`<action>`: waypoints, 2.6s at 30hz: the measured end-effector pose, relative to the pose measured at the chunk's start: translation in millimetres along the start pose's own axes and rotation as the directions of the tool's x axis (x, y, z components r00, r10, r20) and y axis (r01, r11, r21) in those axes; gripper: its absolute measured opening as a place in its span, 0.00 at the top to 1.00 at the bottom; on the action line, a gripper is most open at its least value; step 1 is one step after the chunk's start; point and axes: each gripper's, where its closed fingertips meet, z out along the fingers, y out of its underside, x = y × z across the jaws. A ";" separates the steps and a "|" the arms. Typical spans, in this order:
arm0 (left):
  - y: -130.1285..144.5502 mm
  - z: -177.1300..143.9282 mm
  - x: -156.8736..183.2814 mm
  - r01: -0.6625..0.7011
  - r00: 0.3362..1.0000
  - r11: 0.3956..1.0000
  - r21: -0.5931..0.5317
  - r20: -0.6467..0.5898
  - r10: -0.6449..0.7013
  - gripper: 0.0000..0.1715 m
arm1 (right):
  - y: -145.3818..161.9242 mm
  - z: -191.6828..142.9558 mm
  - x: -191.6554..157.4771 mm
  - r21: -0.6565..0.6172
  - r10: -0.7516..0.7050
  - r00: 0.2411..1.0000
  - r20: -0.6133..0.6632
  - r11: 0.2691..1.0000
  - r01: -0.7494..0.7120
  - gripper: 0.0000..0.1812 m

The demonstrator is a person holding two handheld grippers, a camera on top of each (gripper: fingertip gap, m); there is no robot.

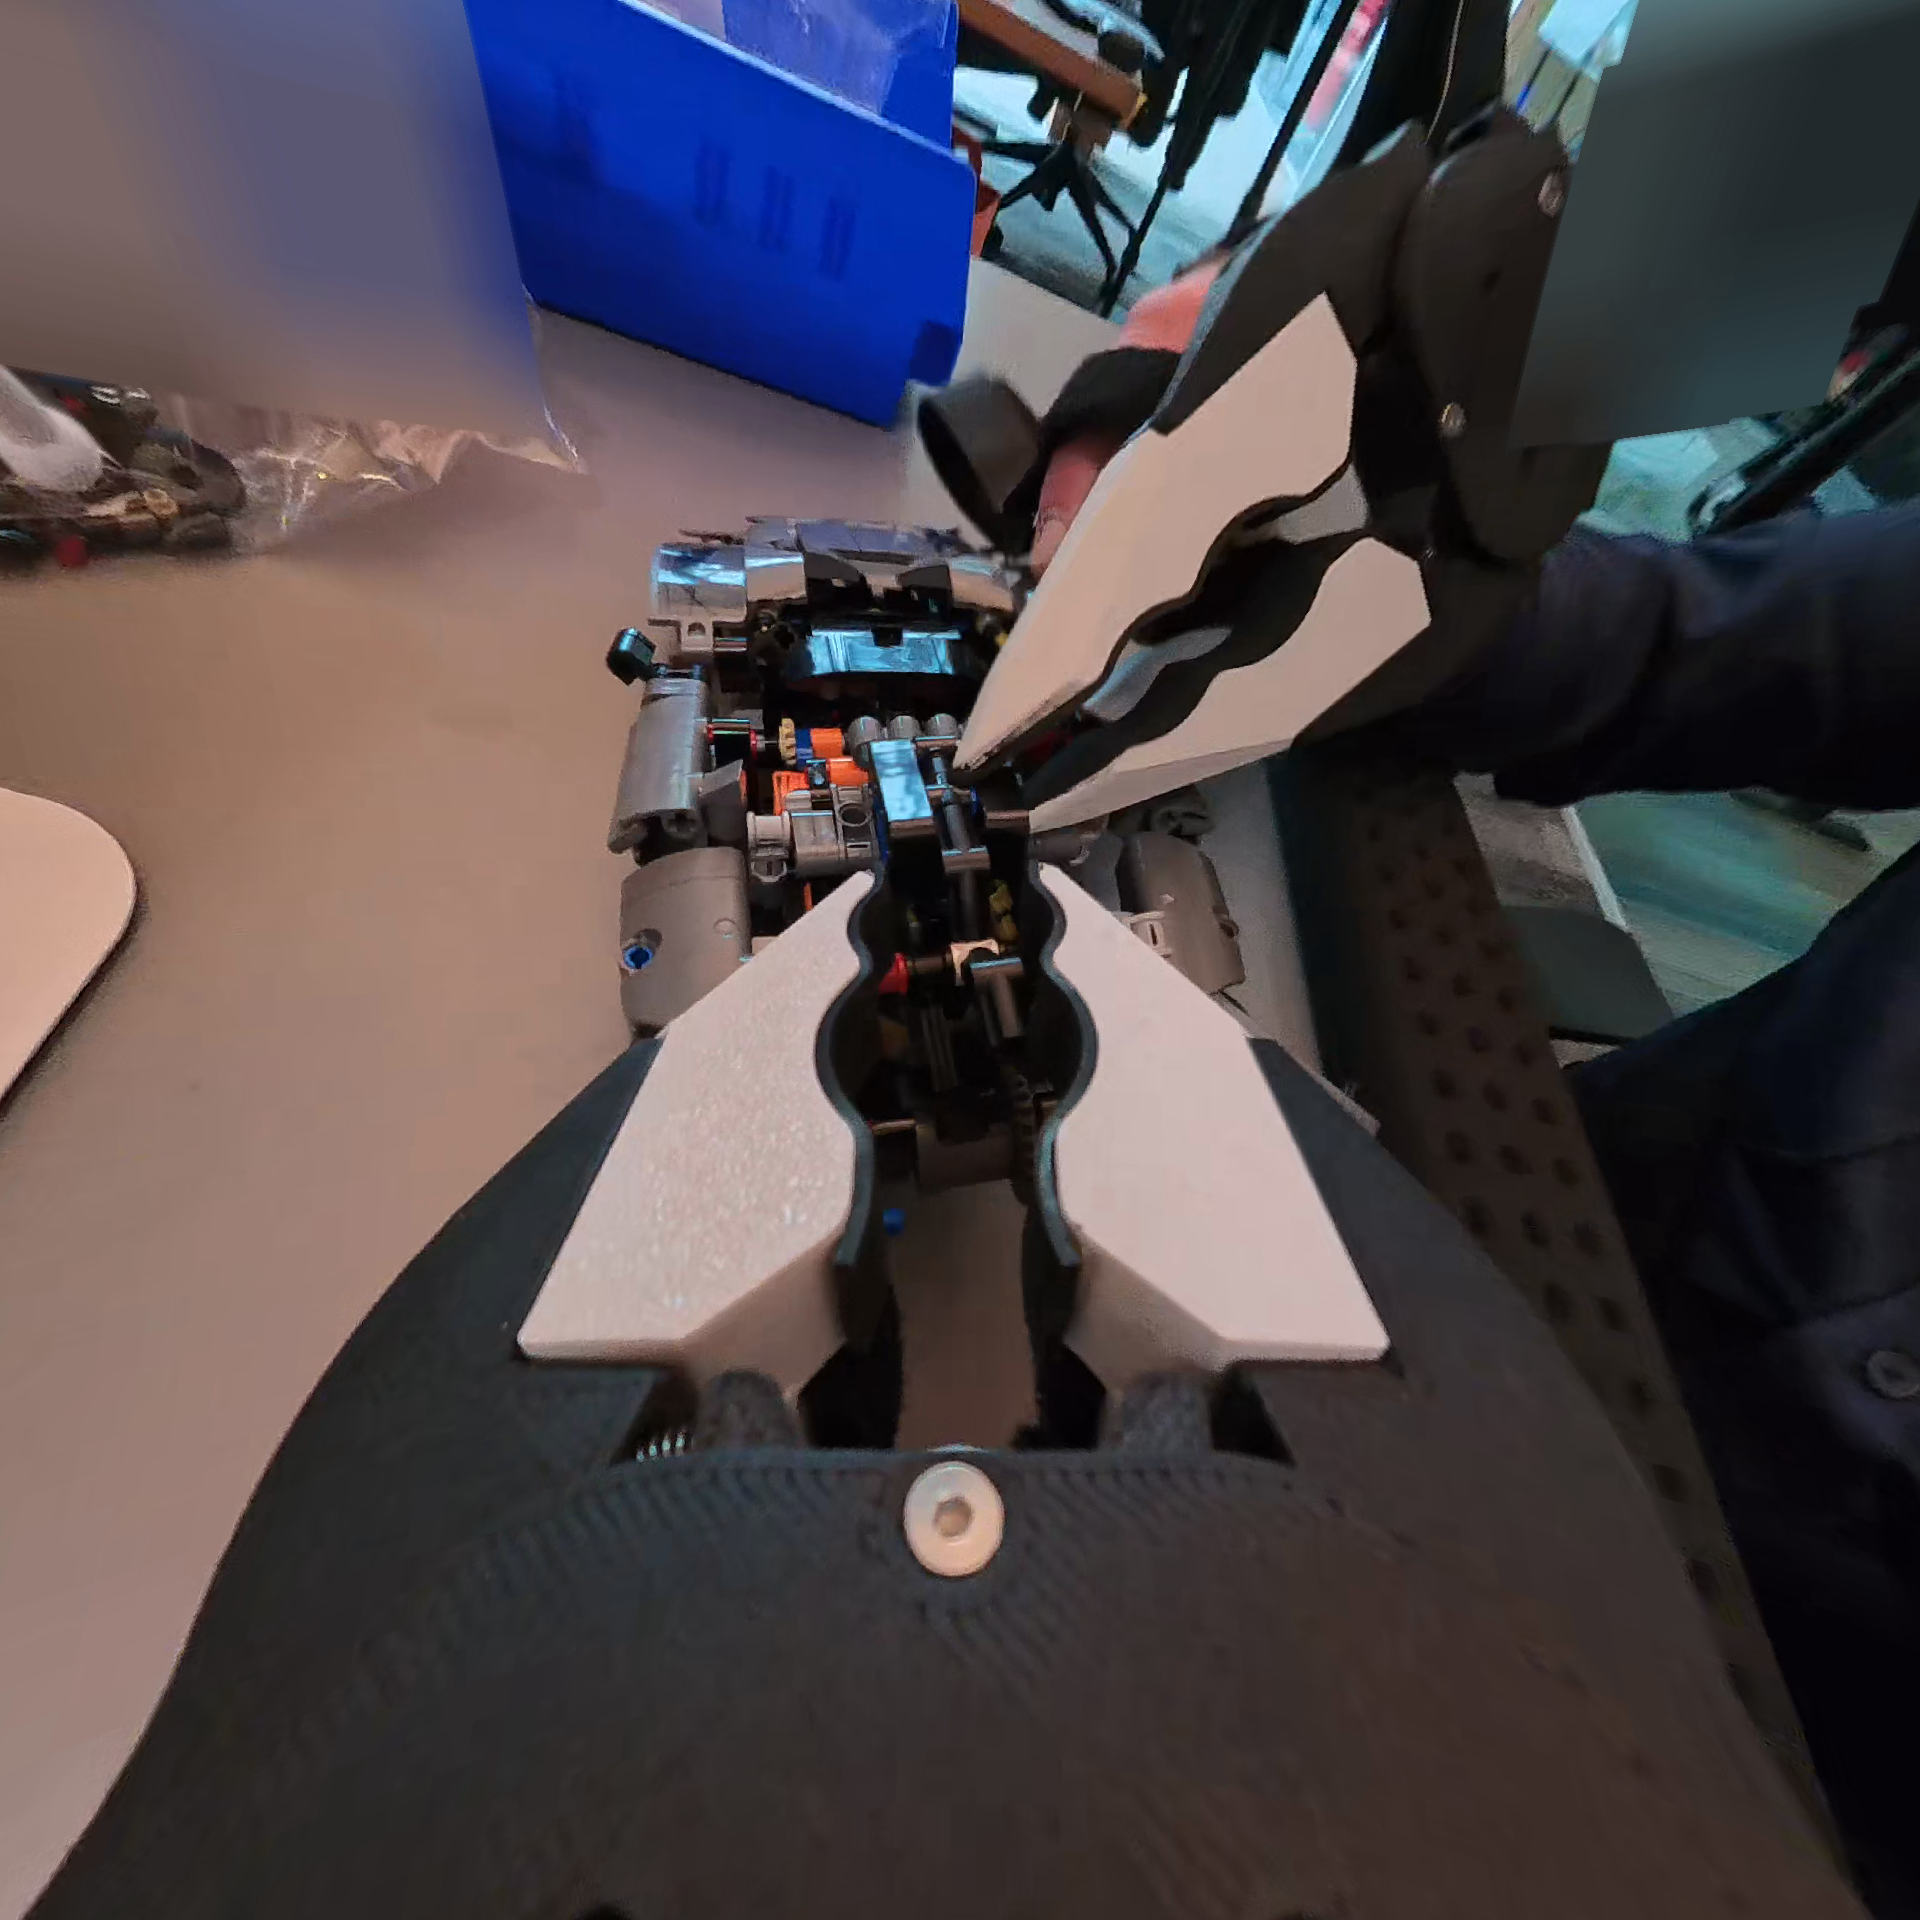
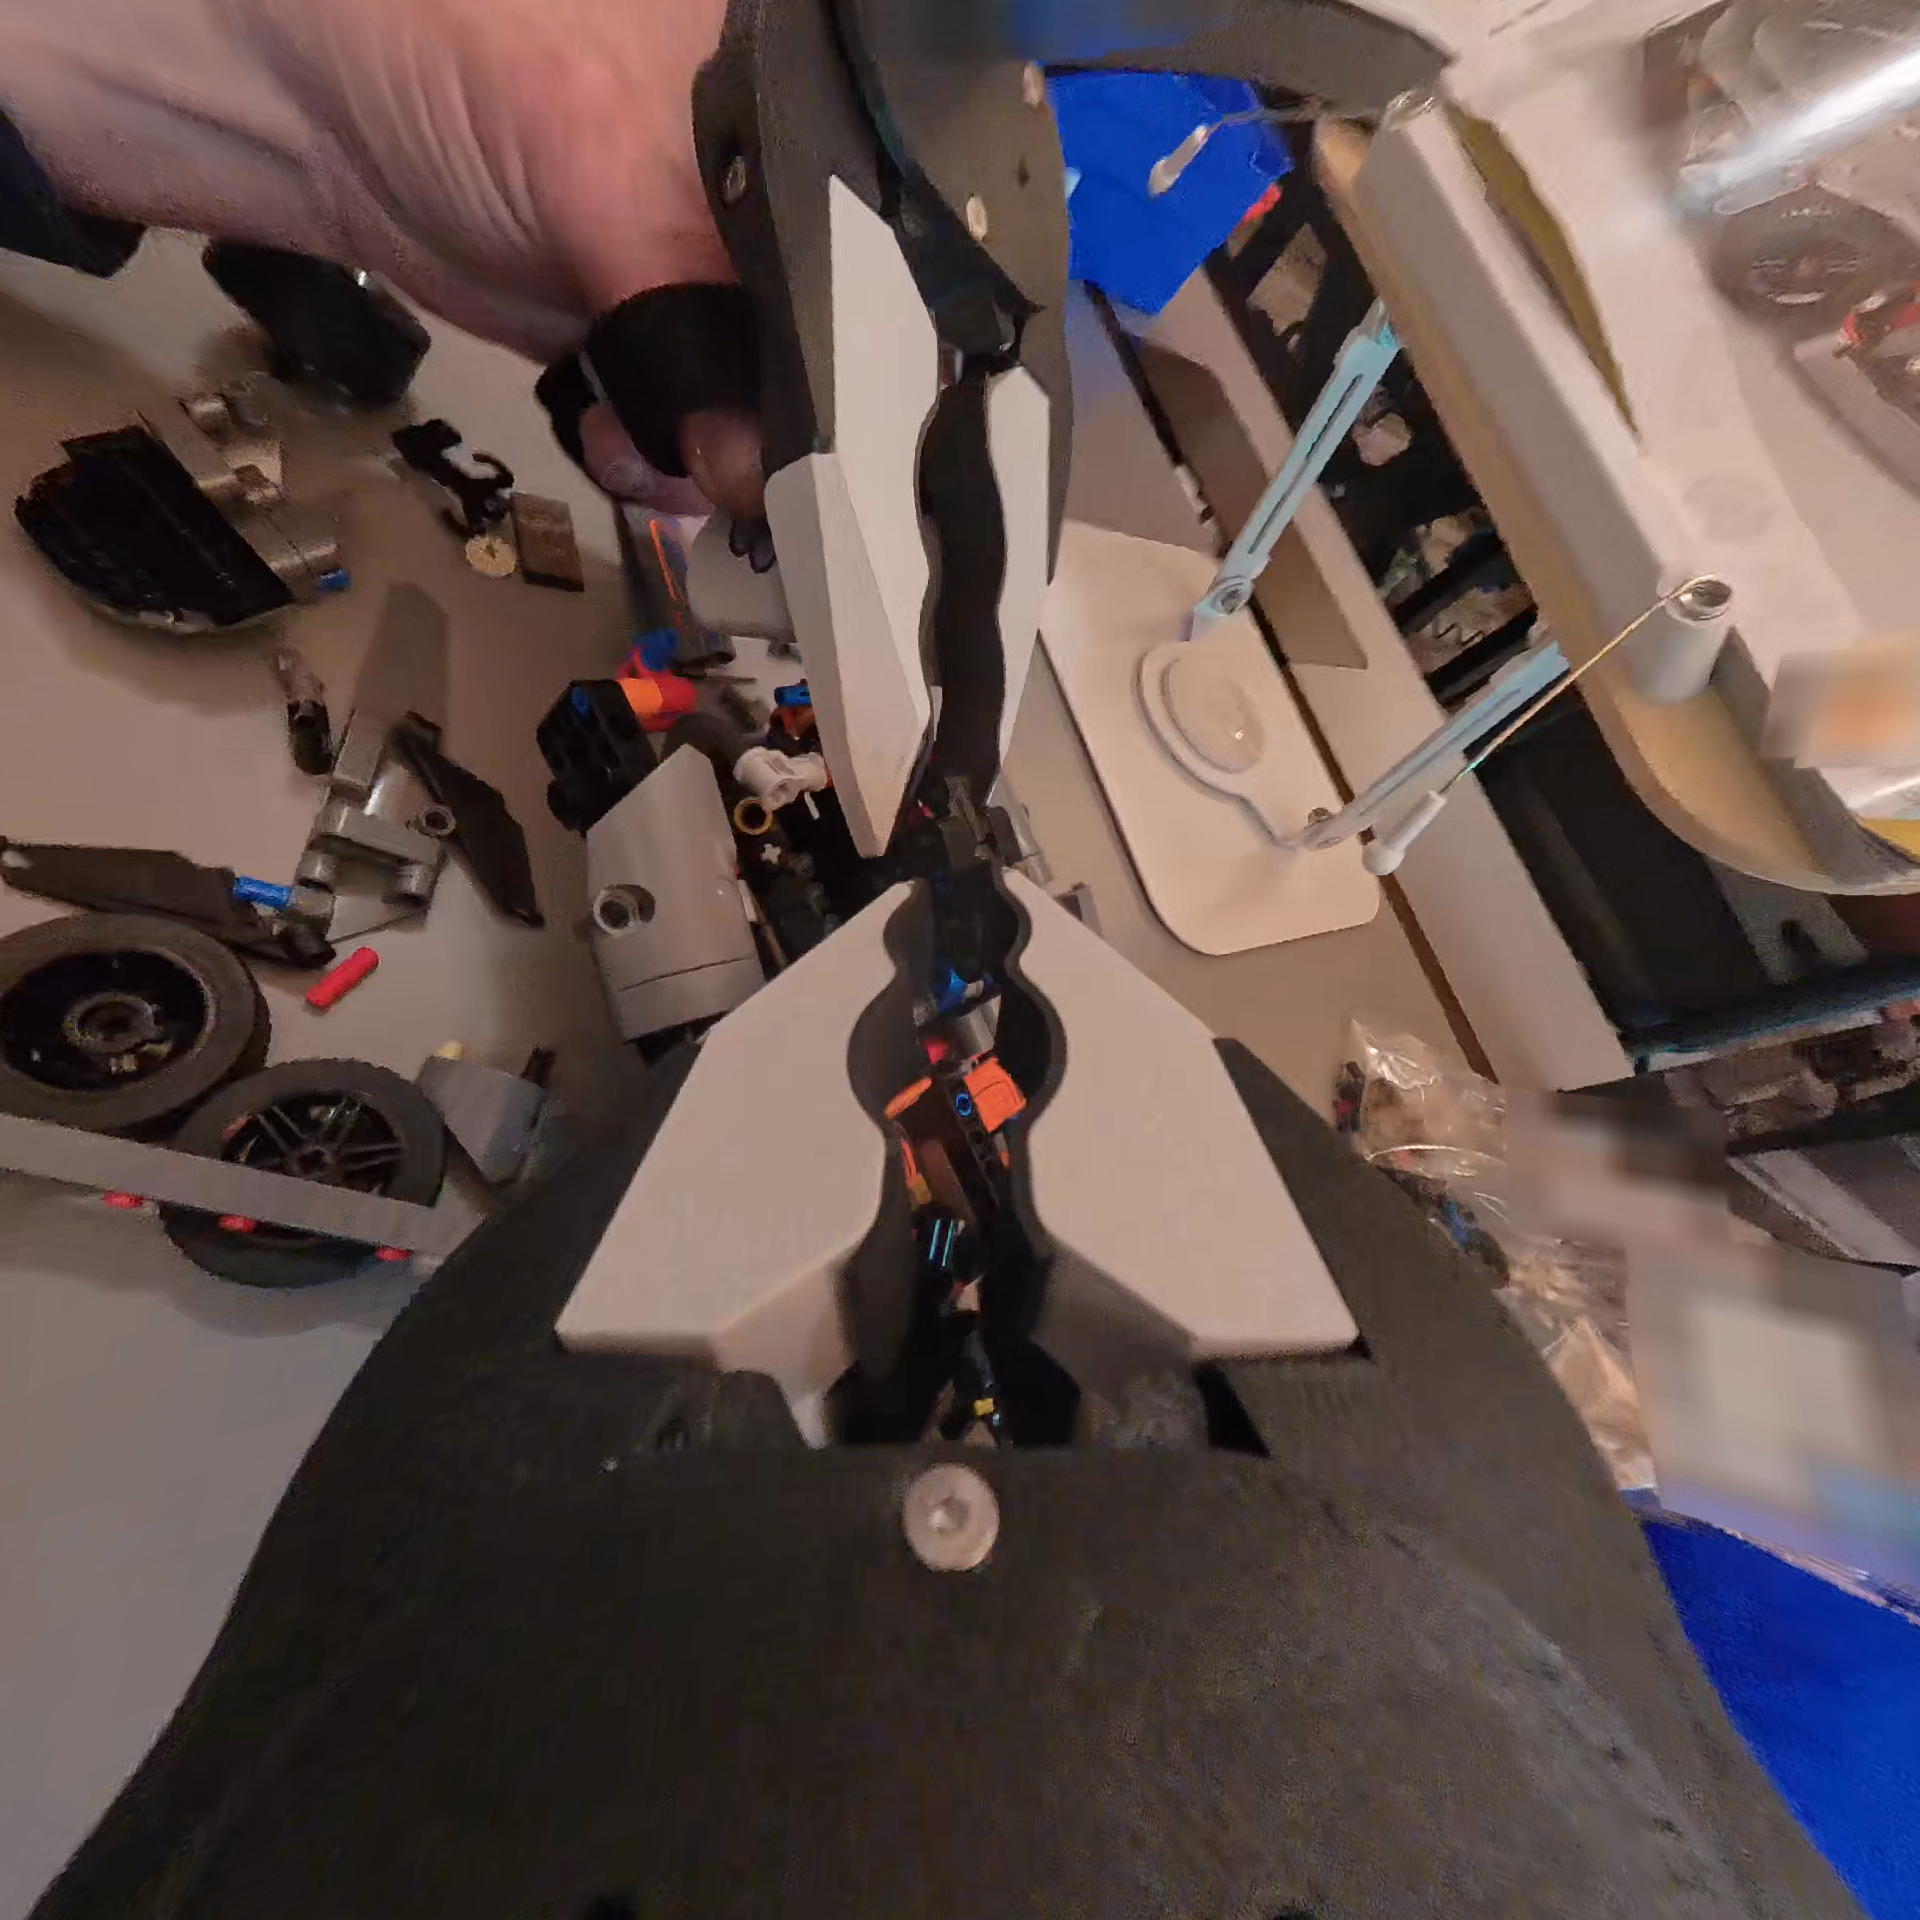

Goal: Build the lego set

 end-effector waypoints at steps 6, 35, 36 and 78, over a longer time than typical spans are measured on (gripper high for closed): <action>-6.7 -3.6 0.4 -0.146 0.986 0.988 -0.041 0.075 0.149 0.87 | -6.1 -4.4 4.9 0.078 0.161 0.980 0.117 0.982 -0.171 0.97; -23.0 -6.7 2.0 -0.570 0.452 0.669 -0.476 0.499 0.740 0.83 | -18.4 -52.8 72.4 0.301 0.405 0.897 0.177 0.845 -0.441 0.92; -24.3 -5.5 4.2 -0.555 0.517 0.721 -0.415 0.507 0.689 0.83 | -19.7 -60.3 77.7 0.315 0.401 0.904 0.151 0.847 -0.428 0.91; -14.4 -11.3 -4.0 -0.152 0.964 0.984 0.095 0.234 0.126 0.84 | -20.3 -67.4 66.4 0.285 0.282 0.954 0.101 0.911 -0.299 0.94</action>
